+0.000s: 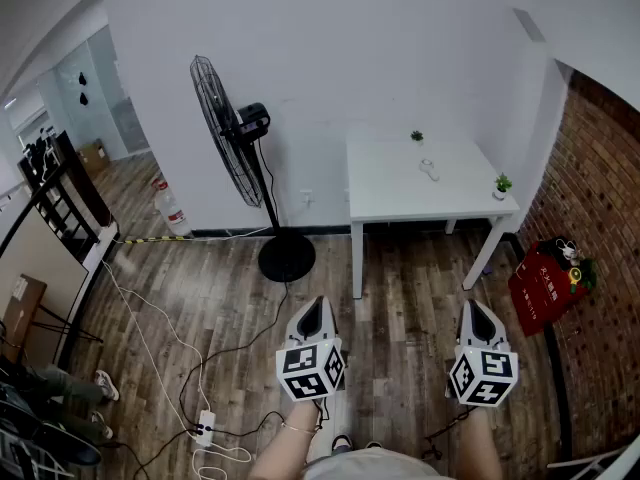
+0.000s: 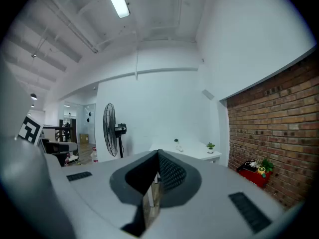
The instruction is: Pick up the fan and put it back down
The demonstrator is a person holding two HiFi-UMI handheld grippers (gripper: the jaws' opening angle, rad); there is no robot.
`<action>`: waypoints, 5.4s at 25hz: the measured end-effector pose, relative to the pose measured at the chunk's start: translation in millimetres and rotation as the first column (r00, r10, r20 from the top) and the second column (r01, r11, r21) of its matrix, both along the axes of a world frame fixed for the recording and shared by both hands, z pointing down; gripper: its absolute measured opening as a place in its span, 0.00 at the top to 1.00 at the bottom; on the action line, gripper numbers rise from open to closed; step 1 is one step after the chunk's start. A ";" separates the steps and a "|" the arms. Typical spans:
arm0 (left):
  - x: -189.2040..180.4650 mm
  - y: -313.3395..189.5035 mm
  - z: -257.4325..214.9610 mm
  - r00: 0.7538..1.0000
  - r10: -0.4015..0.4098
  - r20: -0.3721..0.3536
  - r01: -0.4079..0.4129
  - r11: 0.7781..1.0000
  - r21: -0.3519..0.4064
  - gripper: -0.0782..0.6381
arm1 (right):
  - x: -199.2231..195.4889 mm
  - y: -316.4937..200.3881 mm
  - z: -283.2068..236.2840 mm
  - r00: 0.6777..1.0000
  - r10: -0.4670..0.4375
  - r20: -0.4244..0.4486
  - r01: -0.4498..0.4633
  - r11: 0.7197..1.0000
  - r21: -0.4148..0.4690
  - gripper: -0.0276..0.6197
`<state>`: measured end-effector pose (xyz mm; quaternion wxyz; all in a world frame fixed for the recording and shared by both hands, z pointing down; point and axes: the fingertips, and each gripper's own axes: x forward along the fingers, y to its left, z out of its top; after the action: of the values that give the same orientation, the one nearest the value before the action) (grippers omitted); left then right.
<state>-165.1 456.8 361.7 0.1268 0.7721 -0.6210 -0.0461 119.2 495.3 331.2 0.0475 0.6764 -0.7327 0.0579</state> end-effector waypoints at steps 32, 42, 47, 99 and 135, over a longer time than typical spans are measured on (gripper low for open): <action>-8.0 6.7 8.5 1.000 -0.009 0.014 0.009 1.000 -0.016 0.88 | 2.4 1.7 5.5 1.000 0.002 0.008 -0.003 1.000 0.031 0.85; -18.3 0.5 12.8 1.000 0.002 0.012 -0.001 1.000 -0.025 0.88 | -4.7 -1.9 6.3 1.000 0.028 0.005 -0.028 0.999 0.026 0.69; -26.7 -3.9 16.2 1.000 0.009 0.020 -0.008 1.000 -0.030 0.88 | -8.7 -5.1 12.2 0.999 0.046 0.006 -0.046 0.999 0.013 0.66; -5.1 -312.7 36.1 0.994 -0.073 0.076 0.079 0.993 -0.083 0.88 | 71.5 -332.3 40.1 0.996 0.070 0.046 -0.067 0.995 -0.075 0.66; 59.8 -690.9 49.7 0.989 0.101 0.107 -0.087 0.988 -0.127 0.88 | 133.5 -640.0 69.8 0.978 0.210 0.017 -0.204 0.964 -0.172 0.66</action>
<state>-105.3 -234.1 411.4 0.1403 0.7929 -0.5916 0.0416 252.7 -144.7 401.0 0.0857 0.7416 -0.6513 0.1362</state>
